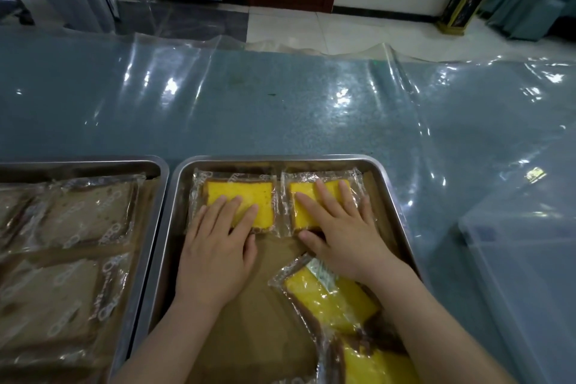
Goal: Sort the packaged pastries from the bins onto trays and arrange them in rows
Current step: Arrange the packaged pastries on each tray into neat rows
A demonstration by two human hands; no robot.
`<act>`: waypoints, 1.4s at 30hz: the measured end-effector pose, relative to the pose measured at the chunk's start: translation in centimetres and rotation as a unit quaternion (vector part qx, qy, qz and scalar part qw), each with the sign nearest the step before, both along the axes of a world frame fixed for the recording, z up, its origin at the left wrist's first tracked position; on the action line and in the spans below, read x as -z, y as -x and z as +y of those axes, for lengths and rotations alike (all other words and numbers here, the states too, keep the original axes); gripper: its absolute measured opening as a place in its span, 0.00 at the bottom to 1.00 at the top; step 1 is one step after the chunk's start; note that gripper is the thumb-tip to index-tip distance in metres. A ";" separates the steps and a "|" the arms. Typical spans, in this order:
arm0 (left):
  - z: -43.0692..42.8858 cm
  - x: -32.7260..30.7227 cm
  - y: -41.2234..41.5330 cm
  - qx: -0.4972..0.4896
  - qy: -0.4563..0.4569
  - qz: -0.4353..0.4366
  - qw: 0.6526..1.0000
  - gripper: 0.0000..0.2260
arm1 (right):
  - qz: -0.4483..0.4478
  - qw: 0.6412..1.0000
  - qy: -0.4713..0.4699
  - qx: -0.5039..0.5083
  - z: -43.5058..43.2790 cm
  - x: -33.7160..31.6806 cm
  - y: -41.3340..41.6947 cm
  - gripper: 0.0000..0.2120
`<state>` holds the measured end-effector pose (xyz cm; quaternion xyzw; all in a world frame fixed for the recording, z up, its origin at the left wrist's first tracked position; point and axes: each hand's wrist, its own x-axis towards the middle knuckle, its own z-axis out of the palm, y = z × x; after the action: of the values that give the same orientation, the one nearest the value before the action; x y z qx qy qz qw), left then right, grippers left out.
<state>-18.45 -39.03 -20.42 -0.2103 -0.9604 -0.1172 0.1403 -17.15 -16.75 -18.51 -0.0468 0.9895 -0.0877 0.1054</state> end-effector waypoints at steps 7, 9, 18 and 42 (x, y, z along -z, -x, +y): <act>0.0 -0.6 -0.2 0.001 -0.005 -0.035 0.999 0.18 | 0.059 0.993 0.092 0.050 -0.3 -2.1 -2.2 0.30; 0.0 -1.1 -0.3 0.007 -0.019 -0.038 0.999 0.18 | 0.101 0.977 0.167 0.080 0.1 -3.0 -4.7 0.27; -0.2 -3.2 -7.8 -0.024 -0.167 -0.233 0.958 0.17 | -0.025 0.963 0.188 0.191 -2.3 -3.2 -10.9 0.34; -4.0 -6.6 -14.6 0.000 -0.232 -0.276 0.933 0.21 | 0.095 0.966 0.226 0.080 -2.8 -5.0 -16.8 0.11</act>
<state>-3.86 -43.01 -13.84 -0.1310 -0.9077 -0.3896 -0.0850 -0.35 -19.55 -13.54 0.0020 0.9501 -0.3119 -0.0097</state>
